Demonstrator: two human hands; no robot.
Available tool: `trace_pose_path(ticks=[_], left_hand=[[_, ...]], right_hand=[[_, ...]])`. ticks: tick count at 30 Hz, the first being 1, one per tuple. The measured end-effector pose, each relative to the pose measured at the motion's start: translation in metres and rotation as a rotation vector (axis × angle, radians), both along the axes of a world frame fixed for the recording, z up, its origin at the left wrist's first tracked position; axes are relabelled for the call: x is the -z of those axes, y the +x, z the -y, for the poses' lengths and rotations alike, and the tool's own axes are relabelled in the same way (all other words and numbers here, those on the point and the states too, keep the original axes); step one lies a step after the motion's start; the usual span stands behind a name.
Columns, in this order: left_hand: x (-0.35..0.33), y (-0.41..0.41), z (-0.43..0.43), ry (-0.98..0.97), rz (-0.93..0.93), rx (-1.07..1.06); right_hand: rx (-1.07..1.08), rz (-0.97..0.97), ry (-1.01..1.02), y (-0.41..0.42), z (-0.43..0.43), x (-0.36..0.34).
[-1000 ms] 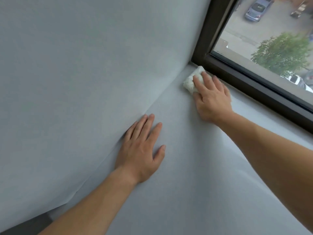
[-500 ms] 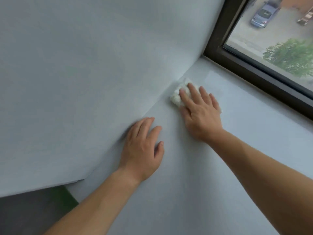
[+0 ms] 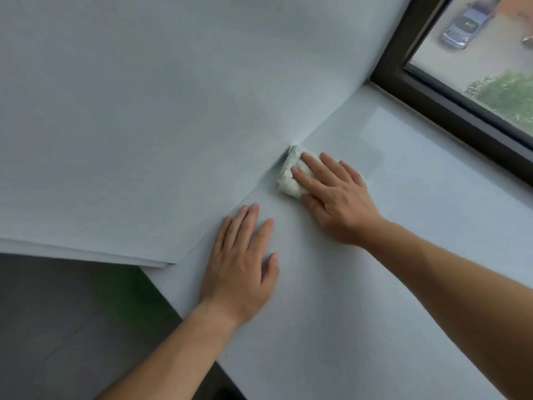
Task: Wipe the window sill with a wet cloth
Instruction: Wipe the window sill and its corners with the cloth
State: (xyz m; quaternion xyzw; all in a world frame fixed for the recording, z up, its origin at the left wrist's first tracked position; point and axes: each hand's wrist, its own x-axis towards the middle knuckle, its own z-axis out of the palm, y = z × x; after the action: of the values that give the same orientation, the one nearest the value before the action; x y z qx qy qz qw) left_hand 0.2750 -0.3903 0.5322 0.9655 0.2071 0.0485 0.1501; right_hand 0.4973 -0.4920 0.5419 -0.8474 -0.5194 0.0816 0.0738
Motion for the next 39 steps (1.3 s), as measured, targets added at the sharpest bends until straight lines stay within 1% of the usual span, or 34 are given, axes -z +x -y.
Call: trace_pose_path(ticks=[1, 3, 4, 5, 6, 9, 10, 11, 12, 13, 15, 16, 17, 18, 21, 22, 23, 24, 25, 27, 28, 29, 30, 32, 34, 36, 37, 39], left_hand=[[0.0, 0.0, -0.001, 0.0, 0.005, 0.003], [0.001, 0.001, -0.002, -0.012, 0.026, 0.001], [0.001, 0.001, -0.002, -0.025, 0.043, -0.008], [0.002, 0.001, -0.002, -0.042, 0.065, -0.019], [0.002, 0.002, -0.001, -0.062, 0.094, -0.033], [0.002, 0.0, -0.002, -0.134, 0.209, -0.066], [0.001, -0.002, -0.002, -0.155, 0.244, -0.067], [0.0, -0.005, -0.002, -0.174, 0.268, -0.073], [-0.002, -0.009, -0.003, -0.188, 0.274, -0.084], [-0.003, -0.014, -0.003, -0.191, 0.261, -0.096], [-0.005, -0.029, -0.001, -0.154, 0.185, -0.128], [-0.006, -0.037, 0.001, -0.121, 0.138, -0.148], [-0.006, -0.044, 0.003, -0.091, 0.099, -0.163], [-0.006, -0.051, 0.006, -0.072, 0.073, -0.174], [-0.004, -0.066, 0.014, -0.083, 0.047, -0.187], [-0.003, -0.069, 0.016, -0.089, 0.037, -0.177], [-0.002, -0.07, 0.017, -0.085, 0.028, -0.165], [-0.001, -0.071, 0.018, -0.073, 0.021, -0.155], [0.0, -0.071, 0.018, -0.059, 0.018, -0.151], [0.002, -0.07, 0.019, -0.041, 0.025, -0.155], [0.003, -0.07, 0.019, -0.04, 0.034, -0.16], [0.003, -0.069, 0.019, -0.041, 0.046, -0.165], [0.004, -0.07, 0.019, -0.044, 0.062, -0.168], [0.004, -0.071, 0.019, -0.045, 0.107, -0.18], [0.006, -0.073, 0.02, -0.054, 0.138, -0.189], [0.006, -0.075, 0.022, -0.055, 0.16, -0.211], [0.005, -0.075, 0.024, -0.05, 0.163, -0.235], [0.006, -0.075, 0.028, -0.038, 0.159, -0.313]], right_hand=[[0.047, 0.012, -0.009, 0.015, -0.002, -0.001], [0.308, -0.016, -0.008, 0.038, -0.013, -0.003], [0.425, -0.044, -0.002, 0.035, -0.02, -0.004], [0.462, -0.057, 0.007, 0.02, -0.026, -0.004], [0.416, -0.053, 0.018, -0.001, -0.028, -0.004], [0.054, -0.064, 0.034, -0.061, -0.007, -0.005], [-0.018, -0.054, 0.02, -0.062, 0.001, -0.004], [-0.033, -0.033, 0.014, -0.052, 0.003, -0.004], [0.032, -0.017, 0.013, -0.037, 0.0, -0.003], [0.158, -0.017, 0.012, -0.022, -0.006, -0.002], [0.414, -0.057, 0.012, -0.005, -0.019, -0.002], [0.465, -0.066, 0.014, -0.011, -0.025, -0.002], [0.456, -0.055, 0.018, -0.025, -0.028, -0.002], [0.396, -0.037, 0.029, -0.045, -0.028, -0.001], [0.058, -0.017, 0.035, -0.103, -0.007, 0.0], [-0.025, -0.015, 0.021, -0.106, 0.002, 0.001], [-0.064, -0.014, 0.014, -0.098, 0.006, 0.001], [-0.033, 0.001, 0.013, -0.084, 0.006, 0.001], [0.061, 0.01, 0.016, -0.07, 0.004, 0.001], [0.341, -0.031, 0.026, -0.05, -0.008, 0.0], [0.431, -0.06, 0.032, -0.054, -0.015, 0.0], [0.436, -0.062, 0.035, -0.067, -0.021, -0.001], [0.364, -0.044, 0.044, -0.086, -0.021, 0.0], [0.105, -0.029, 0.06, -0.123, -0.007, 0.001], [-0.058, -0.047, 0.025, -0.136, 0.019, -0.001], [-0.093, -0.032, 0.003, -0.124, 0.029, -0.001], [-0.066, -0.016, 0.009, -0.114, 0.024, -0.002], [0.063, -0.025, 0.031, -0.095, -0.004, -0.001]])
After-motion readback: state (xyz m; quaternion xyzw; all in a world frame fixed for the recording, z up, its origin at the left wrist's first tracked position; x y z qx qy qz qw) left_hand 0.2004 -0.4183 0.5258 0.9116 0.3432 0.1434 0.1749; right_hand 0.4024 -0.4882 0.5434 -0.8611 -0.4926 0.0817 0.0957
